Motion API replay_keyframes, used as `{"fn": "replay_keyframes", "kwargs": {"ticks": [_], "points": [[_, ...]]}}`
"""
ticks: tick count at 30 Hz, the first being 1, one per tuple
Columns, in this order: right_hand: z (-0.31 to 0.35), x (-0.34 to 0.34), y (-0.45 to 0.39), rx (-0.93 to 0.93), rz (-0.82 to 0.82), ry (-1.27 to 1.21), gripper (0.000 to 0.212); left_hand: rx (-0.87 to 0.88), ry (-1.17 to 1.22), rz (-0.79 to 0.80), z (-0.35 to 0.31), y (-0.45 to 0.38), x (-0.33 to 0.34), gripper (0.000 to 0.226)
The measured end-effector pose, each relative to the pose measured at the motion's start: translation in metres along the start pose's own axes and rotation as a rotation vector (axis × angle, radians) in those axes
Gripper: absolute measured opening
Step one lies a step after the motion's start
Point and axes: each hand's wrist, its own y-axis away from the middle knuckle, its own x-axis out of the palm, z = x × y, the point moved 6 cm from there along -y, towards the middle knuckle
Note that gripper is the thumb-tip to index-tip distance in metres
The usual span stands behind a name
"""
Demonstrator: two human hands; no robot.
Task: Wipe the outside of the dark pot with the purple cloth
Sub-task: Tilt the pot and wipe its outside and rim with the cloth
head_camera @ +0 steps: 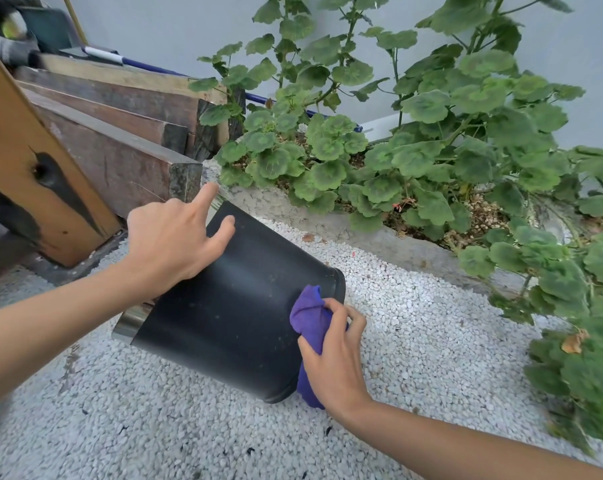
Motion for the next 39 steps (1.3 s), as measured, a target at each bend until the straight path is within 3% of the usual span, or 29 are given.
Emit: {"fn": "replay_keyframes", "kwargs": {"ticks": [6, 12, 16, 21, 29, 34, 37, 39], "points": [[0.004, 0.008, 0.0, -0.096, 0.098, 0.143, 0.074, -0.037, 0.062, -0.046, -0.001, 0.001, 0.02, 0.067], [0.005, 0.004, -0.022, -0.157, 0.036, 0.275, 0.081, 0.025, 0.049, -0.053, -0.011, 0.01, 0.035, 0.077], [-0.001, -0.001, -0.041, -0.212, 0.032, 0.276, 0.076, 0.098, 0.038, 0.0, -0.022, 0.011, 0.034, 0.081], [-0.002, -0.013, -0.073, -0.121, 0.035, 0.2, 0.069, 0.141, 0.04, 0.003, -0.041, 0.019, 0.023, 0.089], [0.005, -0.021, -0.125, -0.236, 0.072, 0.255, 0.08, 0.174, 0.021, 0.017, -0.045, 0.024, 0.019, 0.092], [0.026, -0.016, -0.125, -0.503, 0.086, 0.171, 0.085, 0.149, 0.006, 0.054, -0.038, 0.026, 0.022, 0.091], [0.04, -0.01, -0.117, -0.762, 0.141, 0.257, 0.063, 0.133, 0.008, 0.062, -0.035, 0.027, 0.022, 0.089], [0.039, -0.008, -0.118, -0.791, 0.166, 0.311, 0.051, 0.135, 0.0, 0.067, -0.038, 0.026, 0.021, 0.088]]}}
